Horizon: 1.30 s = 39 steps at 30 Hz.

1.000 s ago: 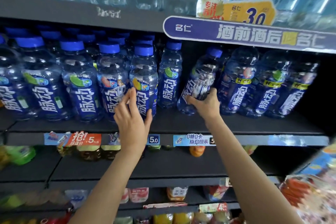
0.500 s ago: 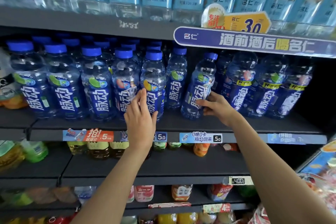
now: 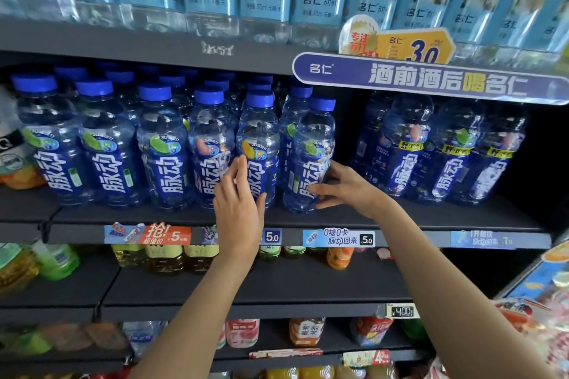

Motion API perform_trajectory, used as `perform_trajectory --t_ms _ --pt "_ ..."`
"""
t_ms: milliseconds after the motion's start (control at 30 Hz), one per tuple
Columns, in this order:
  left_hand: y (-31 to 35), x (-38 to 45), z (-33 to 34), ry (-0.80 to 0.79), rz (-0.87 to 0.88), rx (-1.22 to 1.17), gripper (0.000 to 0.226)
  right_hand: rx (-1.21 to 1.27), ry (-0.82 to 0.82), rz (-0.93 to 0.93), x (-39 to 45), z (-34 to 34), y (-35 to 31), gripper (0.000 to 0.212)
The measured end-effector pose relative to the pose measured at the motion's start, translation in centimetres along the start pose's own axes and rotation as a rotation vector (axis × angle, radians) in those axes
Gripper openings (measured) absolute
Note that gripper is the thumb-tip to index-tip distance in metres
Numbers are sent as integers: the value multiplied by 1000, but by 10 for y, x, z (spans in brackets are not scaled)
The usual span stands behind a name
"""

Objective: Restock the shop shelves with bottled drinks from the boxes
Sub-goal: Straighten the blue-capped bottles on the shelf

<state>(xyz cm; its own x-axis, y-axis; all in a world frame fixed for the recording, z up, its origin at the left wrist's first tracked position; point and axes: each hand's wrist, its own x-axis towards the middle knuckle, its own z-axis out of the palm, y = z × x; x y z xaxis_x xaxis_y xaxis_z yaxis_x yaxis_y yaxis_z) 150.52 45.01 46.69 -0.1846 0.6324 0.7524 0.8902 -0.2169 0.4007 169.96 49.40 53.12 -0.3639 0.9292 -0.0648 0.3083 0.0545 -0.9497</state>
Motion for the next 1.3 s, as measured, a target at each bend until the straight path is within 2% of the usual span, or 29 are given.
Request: perform_trajectory --t_ms 400,700,867,933,1067,1300 --pt "6 3 5 22 -101 -149 78 -159 -16 38 6 12 -17 42" --pt "9 -10 -1 -24 -225 -158 69 -194 148 4 2 13 -15 63" --pt "9 -13 -4 -98 -306 -129 63 -407 252 -65 1 16 -34 60" --pt "8 -13 -4 -116 -308 -97 63 -502 321 -98 5 20 -34 71" --pt "9 -12 -2 -148 -327 -18 63 -559 412 -143 6 38 -26 106" --pt "13 -10 -3 -149 -393 -40 58 -326 228 -56 8 22 -39 95"
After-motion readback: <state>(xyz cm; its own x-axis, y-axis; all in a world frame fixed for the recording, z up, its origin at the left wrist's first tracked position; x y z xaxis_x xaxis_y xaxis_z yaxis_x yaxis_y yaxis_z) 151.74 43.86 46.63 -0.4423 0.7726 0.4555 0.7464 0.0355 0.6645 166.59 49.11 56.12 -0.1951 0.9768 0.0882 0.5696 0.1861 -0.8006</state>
